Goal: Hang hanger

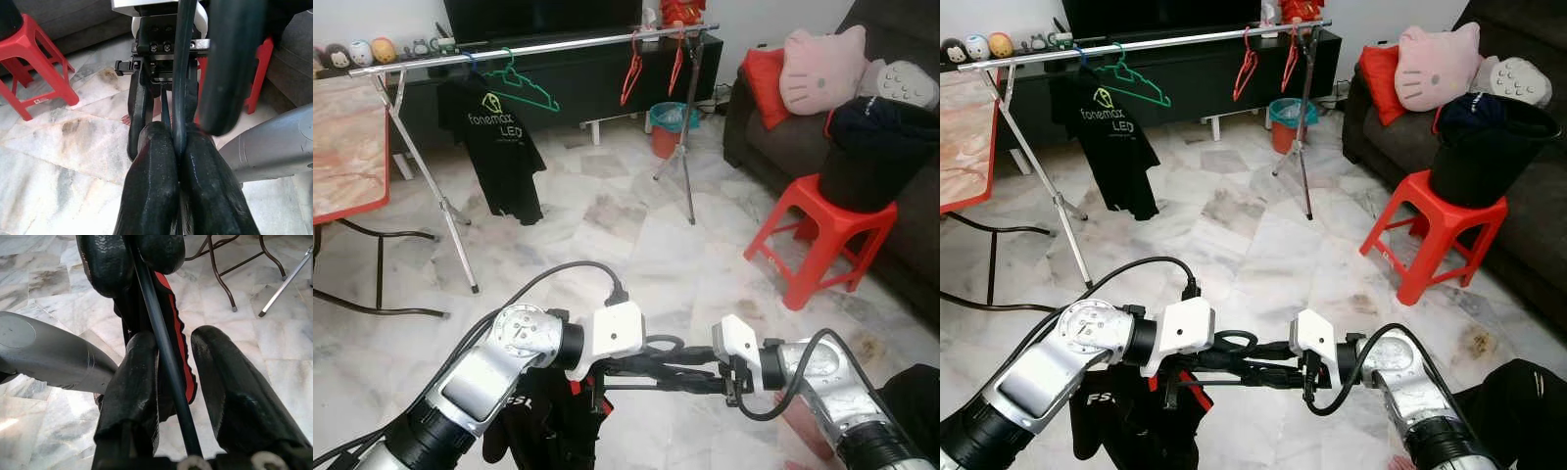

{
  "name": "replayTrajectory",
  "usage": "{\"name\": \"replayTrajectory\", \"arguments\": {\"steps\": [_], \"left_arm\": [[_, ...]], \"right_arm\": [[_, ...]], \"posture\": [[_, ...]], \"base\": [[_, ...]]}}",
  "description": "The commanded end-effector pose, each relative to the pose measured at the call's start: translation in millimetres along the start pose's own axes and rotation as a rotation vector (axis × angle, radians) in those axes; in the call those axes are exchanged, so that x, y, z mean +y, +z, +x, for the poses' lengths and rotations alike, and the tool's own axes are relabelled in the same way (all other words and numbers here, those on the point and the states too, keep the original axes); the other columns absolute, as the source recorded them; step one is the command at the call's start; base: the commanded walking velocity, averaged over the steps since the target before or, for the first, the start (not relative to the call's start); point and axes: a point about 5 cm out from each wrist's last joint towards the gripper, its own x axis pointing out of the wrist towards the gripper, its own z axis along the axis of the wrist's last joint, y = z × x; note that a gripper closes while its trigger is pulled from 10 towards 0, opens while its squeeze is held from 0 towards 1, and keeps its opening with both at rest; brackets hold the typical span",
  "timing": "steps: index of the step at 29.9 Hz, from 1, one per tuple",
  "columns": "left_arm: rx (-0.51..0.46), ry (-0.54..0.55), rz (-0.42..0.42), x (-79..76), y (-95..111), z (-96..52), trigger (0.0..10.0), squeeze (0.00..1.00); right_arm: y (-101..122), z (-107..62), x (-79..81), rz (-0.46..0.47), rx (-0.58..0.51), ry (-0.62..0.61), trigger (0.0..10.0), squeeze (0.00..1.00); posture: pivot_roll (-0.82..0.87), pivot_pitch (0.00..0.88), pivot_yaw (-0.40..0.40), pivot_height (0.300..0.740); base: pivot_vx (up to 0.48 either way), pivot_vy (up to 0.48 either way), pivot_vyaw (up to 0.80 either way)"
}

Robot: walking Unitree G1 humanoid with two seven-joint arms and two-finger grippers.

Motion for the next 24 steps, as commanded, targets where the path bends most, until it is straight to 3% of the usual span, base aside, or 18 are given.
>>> {"name": "replayTrajectory", "arguments": {"steps": [1,24], "left_arm": [[0.002,0.007,0.036,4.0,8.1,-1.0,10.0,0.00],[-0.002,-0.003,0.038,2.9,8.8,1.1,10.0,0.00]], "right_arm": [[5.1,-2.1,-4.2,-0.012,-0.012,-0.007,0.0,0.00],[3.4,-2.3,-5.4,-0.004,-0.014,-0.019,0.0,0.00]], "posture": [[-0.02,0.000,-0.041,0.740],[-0.02,0.000,-0.041,0.740]], "base": [[0.000,0.000,0.00],[0.000,0.000,0.00]]}}
